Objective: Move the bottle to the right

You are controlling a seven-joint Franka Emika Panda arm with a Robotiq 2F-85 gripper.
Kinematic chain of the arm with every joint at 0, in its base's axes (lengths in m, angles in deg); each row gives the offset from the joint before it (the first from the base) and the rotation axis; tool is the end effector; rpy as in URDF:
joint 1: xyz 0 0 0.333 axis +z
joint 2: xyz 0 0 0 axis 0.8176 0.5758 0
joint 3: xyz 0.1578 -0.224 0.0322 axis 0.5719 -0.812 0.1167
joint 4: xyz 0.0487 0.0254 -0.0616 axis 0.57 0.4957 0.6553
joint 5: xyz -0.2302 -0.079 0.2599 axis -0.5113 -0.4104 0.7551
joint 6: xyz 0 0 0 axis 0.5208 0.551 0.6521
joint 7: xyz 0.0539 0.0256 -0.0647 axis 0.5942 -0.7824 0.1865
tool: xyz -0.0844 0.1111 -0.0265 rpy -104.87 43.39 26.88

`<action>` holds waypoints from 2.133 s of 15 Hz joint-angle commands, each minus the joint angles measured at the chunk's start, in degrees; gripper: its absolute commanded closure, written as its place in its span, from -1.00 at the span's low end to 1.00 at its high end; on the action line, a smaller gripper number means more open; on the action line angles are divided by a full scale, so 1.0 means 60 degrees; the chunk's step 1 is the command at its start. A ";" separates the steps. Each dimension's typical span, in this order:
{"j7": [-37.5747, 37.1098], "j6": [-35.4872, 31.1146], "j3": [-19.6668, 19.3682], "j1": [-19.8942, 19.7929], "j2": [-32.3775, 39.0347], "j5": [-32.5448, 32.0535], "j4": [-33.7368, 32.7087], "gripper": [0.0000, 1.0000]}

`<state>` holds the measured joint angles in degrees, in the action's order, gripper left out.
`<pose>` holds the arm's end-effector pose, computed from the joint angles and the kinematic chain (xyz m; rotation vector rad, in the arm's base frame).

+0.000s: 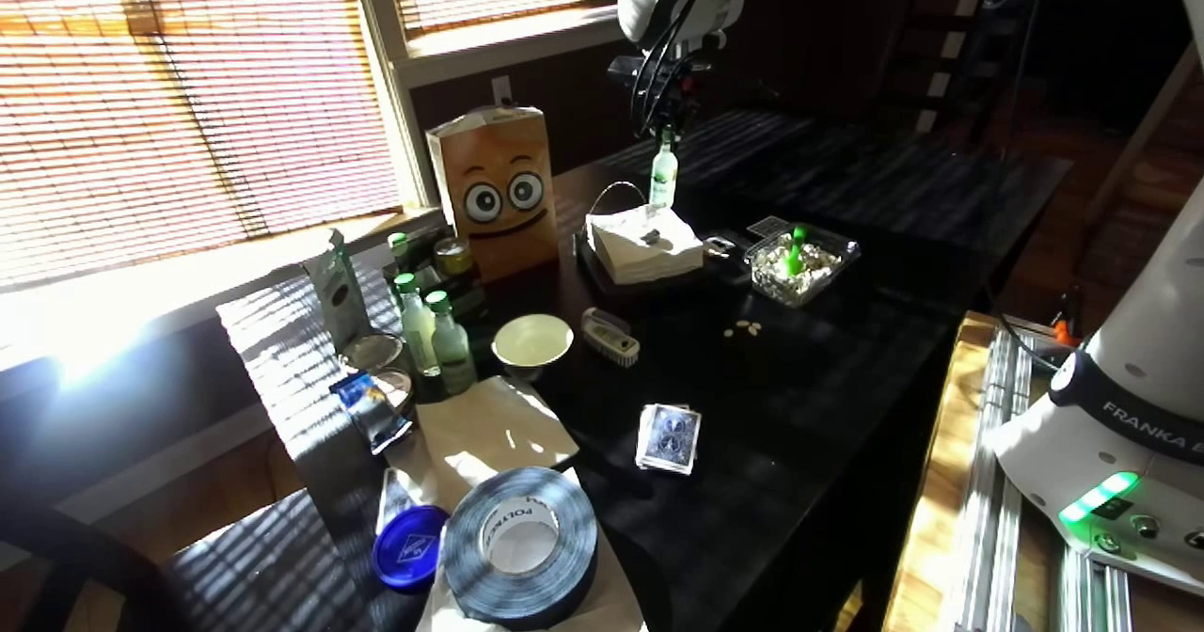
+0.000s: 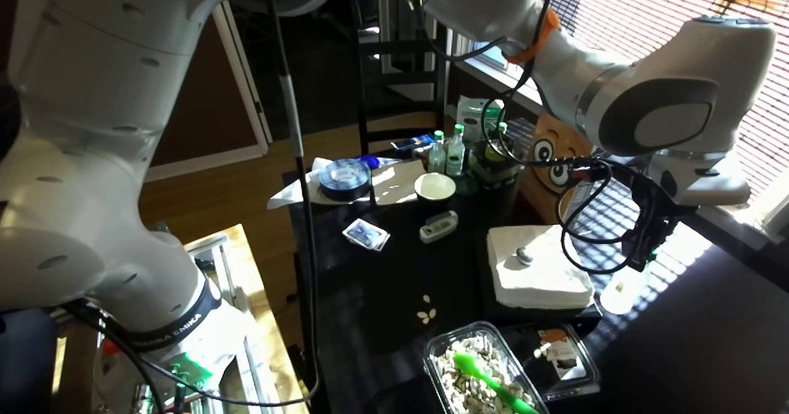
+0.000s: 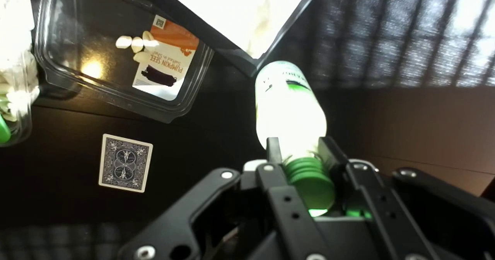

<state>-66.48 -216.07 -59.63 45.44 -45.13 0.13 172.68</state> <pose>0.6014 -0.2857 0.2369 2.1831 -2.1265 0.2858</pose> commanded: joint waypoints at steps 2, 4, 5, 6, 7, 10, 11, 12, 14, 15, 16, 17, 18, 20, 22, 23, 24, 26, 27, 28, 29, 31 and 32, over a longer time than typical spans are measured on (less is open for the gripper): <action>-0.1197 -0.0470 -0.0305 0.0032 0.0117 -0.0018 -0.0190 0.85; -0.2157 -0.0574 -0.0771 0.0172 0.0383 -0.0396 -0.0419 0.85; -0.2450 -0.0282 -0.0914 0.0166 0.0549 -0.0553 -0.0611 0.85; -0.2724 -0.0107 -0.1025 0.0152 0.0702 -0.0690 -0.0747 0.85; -0.2856 0.0079 -0.1033 0.0063 0.0828 -0.0743 -0.0873 0.85; -0.2799 0.0746 -0.0766 -0.0365 0.1310 -0.0584 -0.1451 0.85; -0.2730 0.0895 -0.0663 -0.0503 0.1503 -0.0499 -0.1674 0.85; -0.2617 0.1031 -0.0527 -0.0667 0.1674 -0.0382 -0.1897 0.85; -0.2489 0.1274 -0.0280 -0.0964 0.1984 -0.0173 -0.2314 0.85; -0.2463 0.1401 -0.0154 -0.1119 0.2142 -0.0053 -0.2544 0.85; -0.2429 0.1494 -0.0037 -0.1266 0.2281 0.0066 -0.2748 0.85; -0.2366 0.1640 0.0098 -0.1421 0.2396 0.0211 -0.2956 0.85; -0.2364 0.1770 0.0189 -0.1542 0.2515 0.0323 -0.3155 0.85; -0.2399 0.2039 0.0314 -0.1740 0.2683 0.0493 -0.3559 0.85; -0.2390 0.2348 0.0413 -0.1894 0.2813 0.0593 -0.3926 0.85; -0.2401 0.2526 0.0440 -0.1941 0.2870 0.0607 -0.4107 0.85; -0.2470 0.2781 0.0426 -0.1951 0.2930 0.0581 -0.4290 0.79; -0.2443 0.3198 0.0428 -0.1982 0.3011 0.0500 -0.4598 -0.12; -0.2477 0.3419 0.0388 -0.1964 0.3015 0.0436 -0.4737 -0.23; -0.2459 0.3712 0.0364 -0.1930 0.2908 0.0370 -0.4768 -0.35; -0.2479 0.3803 0.0269 -0.1798 0.2606 0.0233 -0.4510 -0.51; -0.2579 0.3658 0.0060 -0.1546 0.2057 0.0021 -0.4041 -0.80; -0.2399 0.3409 0.0044 -0.1466 0.1741 -0.0038 -0.3737 -0.93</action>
<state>-81.54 -195.18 -58.34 35.02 -29.90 1.57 146.66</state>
